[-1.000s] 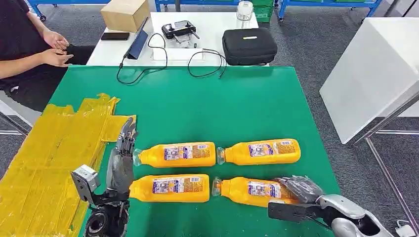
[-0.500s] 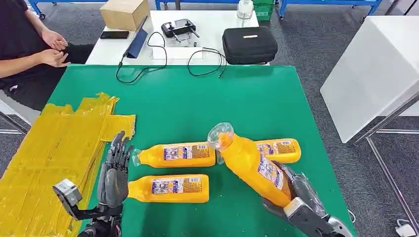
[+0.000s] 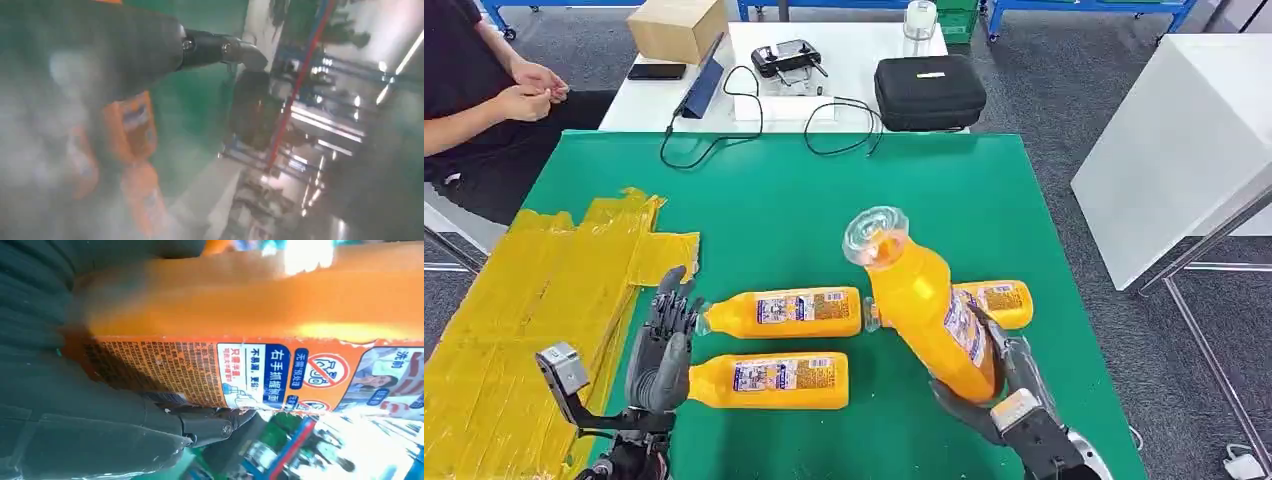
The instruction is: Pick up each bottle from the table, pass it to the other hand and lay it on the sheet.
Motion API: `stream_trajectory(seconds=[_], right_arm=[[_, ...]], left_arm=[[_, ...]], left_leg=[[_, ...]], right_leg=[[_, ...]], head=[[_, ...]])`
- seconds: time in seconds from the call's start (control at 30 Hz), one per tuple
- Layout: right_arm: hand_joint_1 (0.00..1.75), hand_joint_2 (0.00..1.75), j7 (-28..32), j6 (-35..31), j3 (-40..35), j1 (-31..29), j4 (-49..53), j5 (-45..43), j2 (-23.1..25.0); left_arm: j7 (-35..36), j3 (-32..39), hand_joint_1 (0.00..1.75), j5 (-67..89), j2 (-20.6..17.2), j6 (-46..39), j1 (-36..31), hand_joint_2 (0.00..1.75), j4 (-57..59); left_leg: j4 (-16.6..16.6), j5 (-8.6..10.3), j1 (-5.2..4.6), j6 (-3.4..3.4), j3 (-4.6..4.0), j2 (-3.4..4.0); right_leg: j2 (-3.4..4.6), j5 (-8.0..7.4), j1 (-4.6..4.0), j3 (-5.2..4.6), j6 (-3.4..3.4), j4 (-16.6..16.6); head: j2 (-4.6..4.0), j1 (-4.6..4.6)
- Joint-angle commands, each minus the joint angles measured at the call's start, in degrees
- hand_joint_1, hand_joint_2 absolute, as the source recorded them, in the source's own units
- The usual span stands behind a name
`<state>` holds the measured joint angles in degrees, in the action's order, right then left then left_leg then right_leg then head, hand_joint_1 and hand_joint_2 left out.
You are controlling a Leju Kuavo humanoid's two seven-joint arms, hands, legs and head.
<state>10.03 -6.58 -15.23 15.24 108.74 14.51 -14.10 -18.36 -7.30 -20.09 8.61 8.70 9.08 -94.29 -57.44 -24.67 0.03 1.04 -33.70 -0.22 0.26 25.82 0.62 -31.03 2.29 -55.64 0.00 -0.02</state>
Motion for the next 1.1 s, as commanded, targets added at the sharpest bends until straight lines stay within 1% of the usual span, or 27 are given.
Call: stream_trajectory(seconds=[0.03,0.1,0.17,0.23,0.27,0.3,0.4,0.43,0.47,0.5,0.57,0.6,0.67,0.73,0.77,0.8,0.97,1.0,1.1], right_arm=[[1.75,1.75,-1.8,0.4,-5.1,-14.8,-13.6,0.8,8.9],[1.75,1.75,-1.8,0.3,-5.2,-13.8,-12.4,0.9,8.1],[1.75,1.75,-1.8,0.3,-5.2,-13.8,-12.4,0.9,8.1],[1.75,1.75,-1.8,0.3,-5.2,-13.8,-12.4,0.9,8.1],[1.75,1.75,-3.6,1.6,-6.4,-16.1,-14.7,0.9,8.1],[1.75,1.75,-3.8,2.0,-7.3,-18.2,-17.0,0.8,8.9],[1.75,1.75,-5.4,2.9,-10.9,-24.5,-24.3,1.4,11.4],[1.75,1.75,-6.0,3.0,-11.7,-25.8,-26.1,1.6,12.1],[1.75,1.75,-6.5,3.0,-12.6,-27.0,-27.5,1.9,12.5],[1.75,1.75,-6.6,2.9,-13.4,-28.0,-28.9,1.8,13.2],[1.75,1.75,-7.3,2.9,-14.6,-29.2,-30.4,2.1,13.8],[1.75,1.75,-8.1,2.8,-15.9,-30.0,-31.4,3.2,14.0],[1.75,1.75,-9.3,3.1,-18.0,-30.5,-32.1,5.1,14.1],[1.75,1.75,-9.6,2.8,-18.4,-30.3,-32.2,5.5,14.4],[1.75,1.75,-10.5,3.3,-20.0,-30.7,-32.8,7.1,14.3],[1.75,1.75,-10.9,3.7,-21.3,-31.2,-34.1,7.6,14.8],[1.75,1.75,-12.3,4.1,-25.0,-35.7,-41.4,10.2,17.4],[1.75,1.75,-12.4,4.0,-25.7,-36.9,-42.8,10.9,18.0],[1.75,1.75,-13.1,3.6,-27.3,-38.4,-43.9,13.0,19.2]], left_arm=[[1.8,-4.9,0.00,-2.9,-2.7,2.6,-2.6,1.75,2.1],[1.8,-4.9,0.00,-3.2,-2.8,2.6,-2.4,1.75,1.9],[1.8,-4.9,0.00,-3.2,-2.8,2.6,-2.4,1.75,1.9],[1.8,-4.9,0.00,-3.2,-2.8,2.6,-2.4,1.75,1.9],[3.1,-5.2,0.00,-4.5,-2.5,3.6,-2.6,1.75,1.9],[3.7,-5.5,0.00,-5.3,-2.6,4.4,-2.8,1.75,2.0],[5.1,-6.5,0.00,-7.3,-2.8,6.6,-3.2,1.75,2.4],[5.4,-6.7,0.00,-7.8,-2.9,7.2,-3.3,1.75,2.6],[5.4,-6.7,0.00,-8.1,-2.9,7.5,-3.4,1.75,2.8],[5.5,-6.8,0.00,-8.2,-2.8,7.8,-3.7,1.75,3.0],[5.8,-6.7,0.00,-8.9,-2.6,8.2,-4.0,1.75,3.3],[5.9,-6.5,0.00,-9.0,-2.5,8.3,-4.1,1.75,3.4],[5.9,-6.0,0.00,-9.4,-2.3,8.2,-4.0,1.75,3.4],[5.9,-5.9,0.00,-9.4,-2.4,8.2,-4.0,1.75,3.4],[6.0,-5.3,0.00,-9.9,-1.8,7.9,-4.1,1.75,3.7],[6.3,-4.9,0.00,-10.6,-1.6,8.2,-4.6,1.75,4.3],[7.1,-5.0,0.00,-13.2,-1.2,10.6,-6.1,1.75,5.7],[7.2,-5.0,0.00,-13.7,-1.2,11.0,-6.3,1.75,5.8],[7.3,-4.6,0.00,-14.3,-1.0,10.9,-6.6,1.75,5.8]], left_leg=[[0.1,0.01,0.12,-0.10,0.14,0.40],[0.1,0.02,0.10,-0.10,0.17,0.39],[0.1,0.05,0.08,-0.10,0.20,0.12],[0.0,0.05,0.05,-0.01,0.10,0.12],[0.0,0.07,0.03,0.00,0.02,0.06],[0.0,0.06,0.07,-0.02,0.05,0.10],[0.0,0.06,0.09,-0.05,0.06,0.40],[0.0,0.08,0.06,-0.02,0.01,0.38],[0.0,0.08,0.10,-0.05,0.04,0.54],[0.0,0.08,0.09,-0.05,0.05,0.45],[0.1,0.11,0.11,-0.06,0.08,0.37],[0.1,0.19,0.08,-0.06,0.04,0.25],[0.0,0.17,0.07,-0.06,0.05,0.23],[0.0,0.19,0.07,-0.08,0.06,0.20],[0.0,0.17,0.10,-0.10,0.09,0.23],[0.0,0.20,0.06,-0.07,0.02,0.11],[0.0,0.20,0.08,-0.09,-0.01,0.25],[0.0,0.22,0.05,-0.08,-0.07,0.15],[0.0,0.21,0.10,-0.12,-0.05,0.26]], right_leg=[[0.36,-0.17,-0.13,0.03,-0.11,0.1],[0.35,-0.17,-0.11,0.06,-0.09,0.1],[0.13,-0.09,-0.08,0.11,-0.10,0.1],[0.15,-0.04,-0.05,0.08,-0.04,0.1],[0.10,-0.05,-0.03,0.01,-0.02,0.0],[0.13,-0.06,-0.07,0.03,-0.04,0.1],[0.42,-0.16,-0.09,-0.04,-0.07,0.0],[0.41,-0.16,-0.07,-0.06,-0.04,0.0],[0.56,-0.22,-0.11,-0.07,-0.08,0.1],[0.47,-0.19,-0.10,-0.07,-0.08,0.1],[0.37,-0.28,-0.12,-0.05,-0.24,0.1],[0.25,-0.22,-0.08,-0.06,-0.21,0.1],[0.26,-0.20,-0.07,-0.05,-0.20,0.0],[0.23,-0.18,-0.07,-0.02,-0.18,0.0],[0.24,-0.19,-0.10,0.01,-0.21,0.1],[0.15,-0.16,-0.06,-0.04,-0.18,0.0],[0.27,-0.21,-0.08,-0.07,-0.20,0.0],[0.19,-0.20,-0.05,-0.12,-0.18,0.0],[0.29,-0.23,-0.10,-0.13,-0.23,0.0]], head=[[0.00,0.00],[0.00,0.00],[0.00,0.00],[0.00,0.00],[0.00,-0.02],[0.00,0.00],[0.00,-0.02],[0.00,0.00],[0.00,0.00],[0.00,-0.02],[0.00,0.00],[0.00,0.00],[0.00,-0.02],[0.00,-0.02],[0.00,0.00],[0.00,0.00],[0.00,0.00],[0.00,0.02],[0.00,-0.02]])
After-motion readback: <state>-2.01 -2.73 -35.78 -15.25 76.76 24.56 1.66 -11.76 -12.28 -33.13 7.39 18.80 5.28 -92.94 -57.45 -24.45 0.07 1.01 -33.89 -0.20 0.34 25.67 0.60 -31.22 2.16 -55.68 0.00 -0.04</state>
